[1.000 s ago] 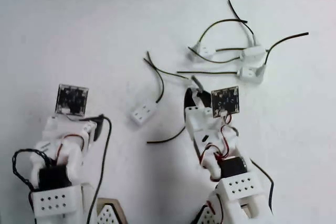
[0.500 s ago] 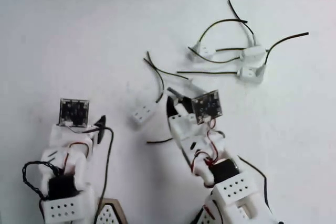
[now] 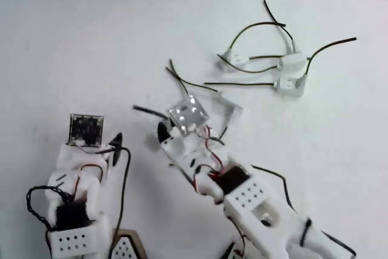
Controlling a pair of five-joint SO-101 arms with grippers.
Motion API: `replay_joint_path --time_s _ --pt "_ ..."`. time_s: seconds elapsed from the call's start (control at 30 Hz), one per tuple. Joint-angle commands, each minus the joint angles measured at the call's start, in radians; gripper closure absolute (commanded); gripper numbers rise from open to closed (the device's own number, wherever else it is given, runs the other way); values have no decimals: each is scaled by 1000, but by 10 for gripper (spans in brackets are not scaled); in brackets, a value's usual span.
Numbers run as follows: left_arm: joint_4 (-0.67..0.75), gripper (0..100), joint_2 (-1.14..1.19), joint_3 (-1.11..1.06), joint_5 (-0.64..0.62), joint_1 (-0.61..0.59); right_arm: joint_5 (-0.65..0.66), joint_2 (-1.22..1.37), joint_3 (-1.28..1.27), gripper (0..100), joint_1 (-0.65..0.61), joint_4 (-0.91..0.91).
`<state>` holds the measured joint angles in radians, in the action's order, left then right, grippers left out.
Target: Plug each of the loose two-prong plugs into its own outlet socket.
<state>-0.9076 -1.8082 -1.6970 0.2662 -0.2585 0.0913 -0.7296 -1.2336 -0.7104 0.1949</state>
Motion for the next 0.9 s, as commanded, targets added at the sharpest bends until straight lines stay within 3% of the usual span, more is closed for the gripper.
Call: replay_joint_path --time_s 0.0,0.27,0.87 --pt "2 718 -7 5 -3 -8 34 145 75 981 -13 -77" --pt "2 720 -7 5 -3 -8 41 374 77 981 -15 -266" --pt "0 721 -7 5 -3 -8 41 389 28 981 -38 -295"
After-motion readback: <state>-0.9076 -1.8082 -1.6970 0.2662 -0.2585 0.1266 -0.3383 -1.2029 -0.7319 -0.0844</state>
